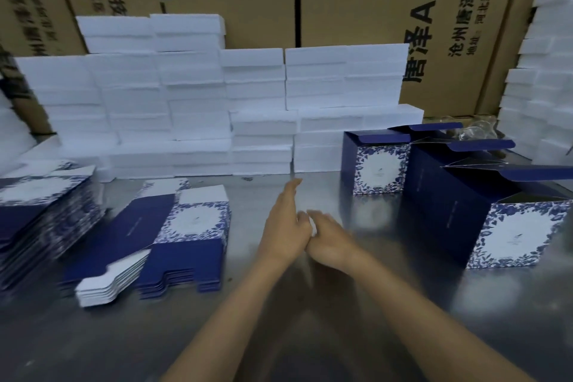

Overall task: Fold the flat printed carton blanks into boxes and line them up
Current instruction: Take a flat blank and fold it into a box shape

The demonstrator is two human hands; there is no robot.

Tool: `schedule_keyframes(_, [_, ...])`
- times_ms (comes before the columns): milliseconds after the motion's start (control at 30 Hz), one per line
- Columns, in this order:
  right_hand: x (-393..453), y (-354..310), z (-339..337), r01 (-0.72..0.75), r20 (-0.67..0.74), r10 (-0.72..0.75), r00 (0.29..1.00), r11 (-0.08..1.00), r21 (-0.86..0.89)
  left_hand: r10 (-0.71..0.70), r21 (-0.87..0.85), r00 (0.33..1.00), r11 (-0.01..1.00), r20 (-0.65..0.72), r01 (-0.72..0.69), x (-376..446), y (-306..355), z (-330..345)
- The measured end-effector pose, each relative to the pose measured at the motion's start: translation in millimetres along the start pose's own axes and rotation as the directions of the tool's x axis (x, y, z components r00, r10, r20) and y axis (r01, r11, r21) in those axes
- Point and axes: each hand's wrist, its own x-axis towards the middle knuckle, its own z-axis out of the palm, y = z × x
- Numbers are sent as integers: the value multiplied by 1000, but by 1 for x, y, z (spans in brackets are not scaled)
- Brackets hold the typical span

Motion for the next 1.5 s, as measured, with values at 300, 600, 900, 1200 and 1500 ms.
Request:
schedule_keyframes(300, [-3, -79, 66, 30, -32, -31, 999, 999, -42, -42, -67, 908, 998, -416, 16, -36, -34, -75])
schedule_keyframes(600, [8, -110, 84, -50, 31, 54, 998, 991, -120, -107, -110, 877, 992, -469, 62, -39, -36, -93])
schedule_keyframes(900, [7, -106, 83, -122, -71, 129, 989, 987, 102, -130, -125, 896, 989, -425, 84, -42, -31, -94])
schedule_keyframes(1200, [-1, -80, 36, 71, -123, 57, 991, 550, 832, 59, 39, 892, 998, -449, -46, -46, -20, -94])
schedule_keyframes(1500, [-49, 11, 4, 201, -206, 93, 974, 59, 978, -201, -188, 912, 972, -357, 140, -45, -13, -99])
